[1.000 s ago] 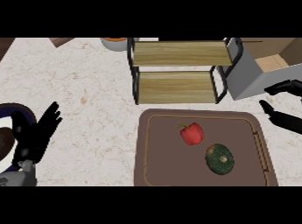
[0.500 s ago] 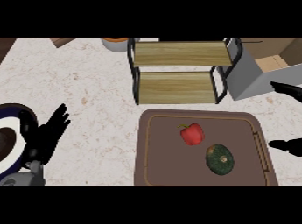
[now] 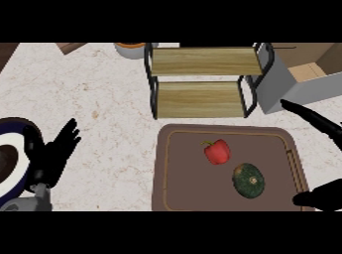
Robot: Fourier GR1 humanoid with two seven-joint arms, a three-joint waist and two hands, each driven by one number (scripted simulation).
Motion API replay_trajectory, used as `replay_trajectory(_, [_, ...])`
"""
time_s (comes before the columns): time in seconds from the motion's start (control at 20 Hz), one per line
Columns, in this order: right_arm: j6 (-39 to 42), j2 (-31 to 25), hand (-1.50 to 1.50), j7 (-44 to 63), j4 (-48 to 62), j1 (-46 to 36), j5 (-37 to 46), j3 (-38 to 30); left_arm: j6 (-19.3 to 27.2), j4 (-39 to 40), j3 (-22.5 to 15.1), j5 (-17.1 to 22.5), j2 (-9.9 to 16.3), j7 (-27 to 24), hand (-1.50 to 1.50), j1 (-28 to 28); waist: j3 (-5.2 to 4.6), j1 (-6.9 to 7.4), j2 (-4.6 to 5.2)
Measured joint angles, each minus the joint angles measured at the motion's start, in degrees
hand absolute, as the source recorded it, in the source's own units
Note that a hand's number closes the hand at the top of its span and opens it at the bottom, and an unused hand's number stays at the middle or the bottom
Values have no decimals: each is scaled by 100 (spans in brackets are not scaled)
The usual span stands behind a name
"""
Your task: Pick the bell pepper from the tray and place it in the tiered shelf
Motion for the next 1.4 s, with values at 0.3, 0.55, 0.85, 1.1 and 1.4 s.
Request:
replay_trajectory(0.3, [-443,582,-150,2077,-609,-742,891,706,-58,-64,25,-17,11,27,0,37,-3,77,16])
replay_trajectory(0.55, [-494,1193,-150,3154,-502,-1196,1809,1278,-20,-120,25,-87,-60,57,0,29,0,80,22])
replay_trajectory(0.85, [-118,1815,-150,3906,-224,-1483,2511,1789,-93,-25,139,-87,-70,51,0,-54,4,68,24])
replay_trajectory(1.1, [57,2146,-150,4032,22,-1318,3125,2009,-80,-63,141,-163,-153,107,0,-43,5,52,25])
replay_trajectory(1.4, [183,2582,-150,4217,98,-1095,3873,2037,-220,14,260,-208,-175,-56,0,26,12,45,20])
